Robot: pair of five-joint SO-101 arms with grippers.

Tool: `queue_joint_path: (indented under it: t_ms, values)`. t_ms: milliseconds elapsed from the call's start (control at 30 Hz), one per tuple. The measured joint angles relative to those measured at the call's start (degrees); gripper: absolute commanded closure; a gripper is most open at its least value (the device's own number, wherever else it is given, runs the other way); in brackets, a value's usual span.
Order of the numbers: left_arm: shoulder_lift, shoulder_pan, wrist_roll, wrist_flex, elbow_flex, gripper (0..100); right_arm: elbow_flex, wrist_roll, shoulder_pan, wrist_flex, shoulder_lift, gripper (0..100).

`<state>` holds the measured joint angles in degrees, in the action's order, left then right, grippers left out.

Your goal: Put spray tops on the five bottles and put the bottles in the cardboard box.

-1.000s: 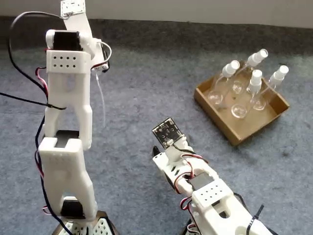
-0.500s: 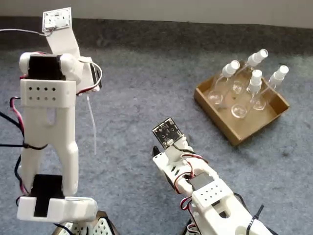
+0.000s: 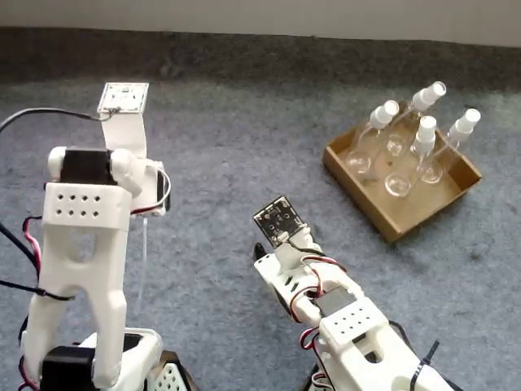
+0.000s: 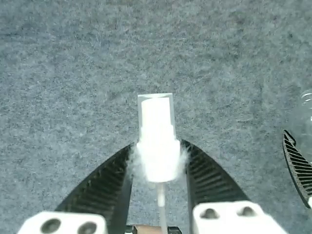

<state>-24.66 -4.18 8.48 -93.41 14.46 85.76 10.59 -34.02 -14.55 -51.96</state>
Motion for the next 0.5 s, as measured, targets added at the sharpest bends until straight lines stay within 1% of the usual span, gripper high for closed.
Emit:
queue_joint_path:
  t_ms: [167,367,400,500]
  values:
    - [-6.7,-0.2,0.0,7.4,12.6,99,0.0,0.0,0.0,0.0,0.0,79.6]
    - [-15.6,-4.7,-0.4,16.2,25.7,99,0.0,0.0,0.0,0.0,0.0,79.6]
    - [-16.9,-5.1,-1.2,17.6,27.3,99,0.0,0.0,-0.1,0.0,0.0,79.6]
    - [-19.3,-5.4,-7.3,21.1,32.5,99,0.0,0.0,-0.3,0.0,0.0,79.6]
